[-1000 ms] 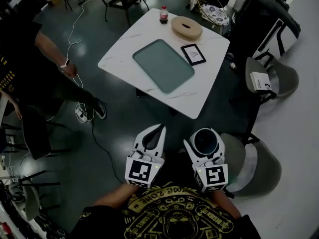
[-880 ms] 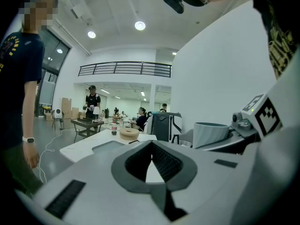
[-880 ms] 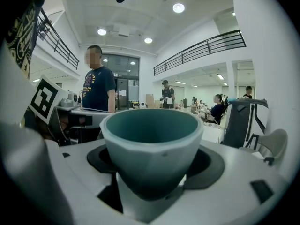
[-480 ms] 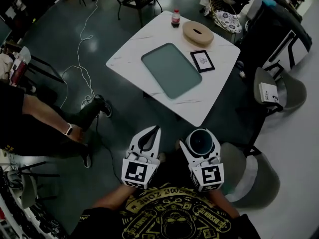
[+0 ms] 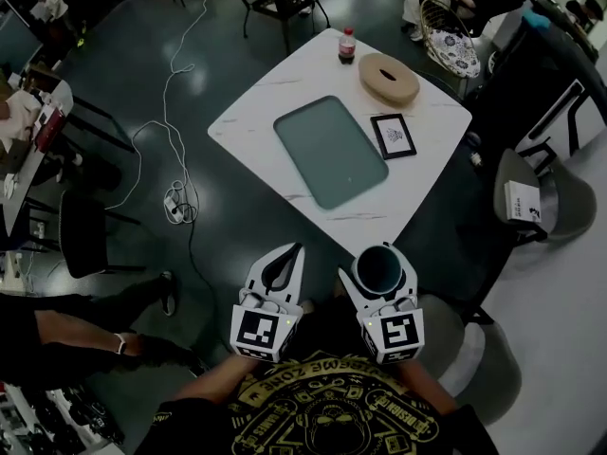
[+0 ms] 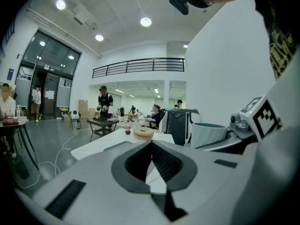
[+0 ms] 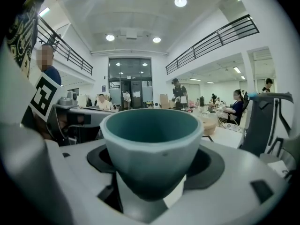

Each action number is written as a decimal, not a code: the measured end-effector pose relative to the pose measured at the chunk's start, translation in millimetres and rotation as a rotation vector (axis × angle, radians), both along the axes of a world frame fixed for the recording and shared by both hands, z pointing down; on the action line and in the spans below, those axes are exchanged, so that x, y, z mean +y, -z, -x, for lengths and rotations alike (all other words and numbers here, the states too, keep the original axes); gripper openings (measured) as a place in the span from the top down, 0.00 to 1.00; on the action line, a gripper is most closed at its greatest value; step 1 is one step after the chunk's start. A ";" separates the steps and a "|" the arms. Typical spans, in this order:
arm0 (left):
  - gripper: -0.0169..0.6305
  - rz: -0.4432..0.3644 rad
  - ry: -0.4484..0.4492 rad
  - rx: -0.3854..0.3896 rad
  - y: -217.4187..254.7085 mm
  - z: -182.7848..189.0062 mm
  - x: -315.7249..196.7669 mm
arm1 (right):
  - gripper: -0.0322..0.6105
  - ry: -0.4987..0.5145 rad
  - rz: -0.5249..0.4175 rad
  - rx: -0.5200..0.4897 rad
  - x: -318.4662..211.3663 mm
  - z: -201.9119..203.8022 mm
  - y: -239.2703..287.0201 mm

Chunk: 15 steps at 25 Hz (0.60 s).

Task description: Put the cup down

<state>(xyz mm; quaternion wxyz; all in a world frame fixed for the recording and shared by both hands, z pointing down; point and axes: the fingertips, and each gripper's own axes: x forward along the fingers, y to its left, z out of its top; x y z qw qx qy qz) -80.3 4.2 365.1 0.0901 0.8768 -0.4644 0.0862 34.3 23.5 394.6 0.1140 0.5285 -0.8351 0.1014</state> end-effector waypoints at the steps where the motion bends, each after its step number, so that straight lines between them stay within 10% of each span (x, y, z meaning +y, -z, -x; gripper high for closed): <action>1: 0.96 0.000 0.008 -0.003 0.2 -1.9 -3.5 | 0.36 0.008 0.001 -0.004 -4.6 -1.8 -0.1; 15: 0.96 0.008 0.122 -0.020 -1.8 -34.3 -44.0 | 0.36 0.117 0.002 -0.026 -56.5 -33.5 0.8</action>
